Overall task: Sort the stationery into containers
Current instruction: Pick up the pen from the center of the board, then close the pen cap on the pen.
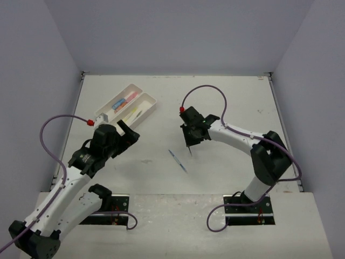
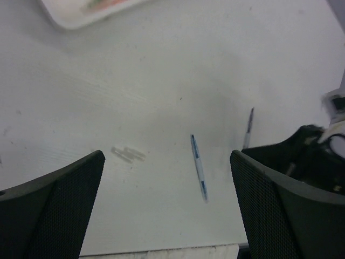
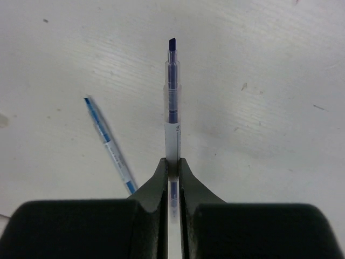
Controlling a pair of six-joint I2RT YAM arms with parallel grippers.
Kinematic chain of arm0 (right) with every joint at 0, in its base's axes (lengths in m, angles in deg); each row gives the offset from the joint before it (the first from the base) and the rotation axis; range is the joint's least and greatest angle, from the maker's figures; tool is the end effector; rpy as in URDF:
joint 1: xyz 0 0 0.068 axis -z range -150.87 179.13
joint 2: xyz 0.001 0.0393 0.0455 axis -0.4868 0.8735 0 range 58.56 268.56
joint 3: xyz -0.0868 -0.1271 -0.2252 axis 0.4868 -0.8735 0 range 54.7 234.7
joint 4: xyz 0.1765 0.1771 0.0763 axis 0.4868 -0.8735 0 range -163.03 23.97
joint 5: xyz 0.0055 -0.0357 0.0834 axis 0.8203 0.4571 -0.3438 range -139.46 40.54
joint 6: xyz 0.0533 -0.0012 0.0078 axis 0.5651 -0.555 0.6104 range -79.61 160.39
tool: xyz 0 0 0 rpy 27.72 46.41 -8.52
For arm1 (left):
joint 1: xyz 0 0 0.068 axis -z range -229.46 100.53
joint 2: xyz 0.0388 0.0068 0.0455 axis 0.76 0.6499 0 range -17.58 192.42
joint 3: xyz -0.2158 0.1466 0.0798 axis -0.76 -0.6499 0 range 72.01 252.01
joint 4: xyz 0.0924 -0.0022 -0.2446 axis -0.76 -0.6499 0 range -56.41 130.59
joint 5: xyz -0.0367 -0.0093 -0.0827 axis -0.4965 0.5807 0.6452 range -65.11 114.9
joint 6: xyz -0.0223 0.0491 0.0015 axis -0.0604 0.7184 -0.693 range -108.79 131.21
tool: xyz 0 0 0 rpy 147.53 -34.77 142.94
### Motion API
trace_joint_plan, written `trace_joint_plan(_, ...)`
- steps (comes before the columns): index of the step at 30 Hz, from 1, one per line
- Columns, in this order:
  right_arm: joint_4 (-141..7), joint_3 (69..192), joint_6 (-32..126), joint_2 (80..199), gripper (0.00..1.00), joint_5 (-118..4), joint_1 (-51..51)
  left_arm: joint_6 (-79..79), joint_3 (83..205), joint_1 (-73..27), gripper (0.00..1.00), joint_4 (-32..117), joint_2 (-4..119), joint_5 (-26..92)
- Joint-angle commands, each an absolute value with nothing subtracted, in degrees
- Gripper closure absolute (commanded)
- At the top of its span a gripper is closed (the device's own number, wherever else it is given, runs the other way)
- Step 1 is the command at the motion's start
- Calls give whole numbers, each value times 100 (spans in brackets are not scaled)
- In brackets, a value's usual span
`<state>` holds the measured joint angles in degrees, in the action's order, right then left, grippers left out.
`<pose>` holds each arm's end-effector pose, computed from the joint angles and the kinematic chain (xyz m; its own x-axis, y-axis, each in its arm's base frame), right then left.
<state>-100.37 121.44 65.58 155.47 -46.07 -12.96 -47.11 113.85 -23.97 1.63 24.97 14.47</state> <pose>0.2543 0.2269 0.2054 -0.8829 -0.2250 -0.4121 -0.3034 0.9433 0.1349 0.1429 -0.0610 0.2794 -0.5558 -0.6623 -0.5025 -0.3341 0.7314 -0.5944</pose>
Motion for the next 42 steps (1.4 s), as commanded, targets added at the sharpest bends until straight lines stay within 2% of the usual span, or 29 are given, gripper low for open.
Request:
trace_joint_plan(1, -9706, 12154, 6385, 14902, 100, -4652, -1042, -6543, 11033, -1260, 0, 319, 3449, 694)
trace_joint_plan(3, -9702, 12176, 6202, 14887, 100, -4747, -923, -7123, 11222, -680, 0, 42, 4057, 172)
trace_joint_plan(8, -9532, 12009, 5958, 14800, 100, -4835, -856, -7741, 12172, -584, 3, -1324, 5760, 31)
trace_joint_plan(11, -9418, 11882, 5927, 14766, 100, -4919, -839, -7827, 12319, -517, 7, -1445, 6211, 81)
trace_joint_plan(13, -9282, 11766, 5915, 14689, 100, -4924, -831, -7887, 12205, -464, 13, -1267, 6276, 81)
trace_joint_plan(16, -9206, 11691, 5894, 14688, 100, -5067, -831, -7914, 12175, -453, 28, -1209, 6367, 87)
trace_joint_plan(20, -9140, 11646, 5853, 14812, 100, -5278, -831, -7852, 12220, -432, 32, -1229, 6523, 122)
trace_joint_plan(22, -9157, 11684, 5841, 14882, 100, -5323, -831, -7843, 12185, -403, 37, -1197, 6530, 95)
trace_joint_plan(24, -9161, 11693, 5837, 14885, 100, -5332, -831, -7805, 12094, -399, 46, -1068, 6539, 70)
trace_joint_plan(34, -9107, 11596, 5779, 14803, 100, -5370, -831, -7624, 12028, -404, 51, -815, 6659, -39)
trace_joint_plan(38, -9099, 11587, 5756, 14803, 100, -5403, -831, -7545, 11925, -411, 61, -671, 6627, -156)
trace_joint_plan(42, -9029, 11552, 5674, 14777, 100, -5548, -831, -7354, 12000, -420, 61, -547, 6764, -182)
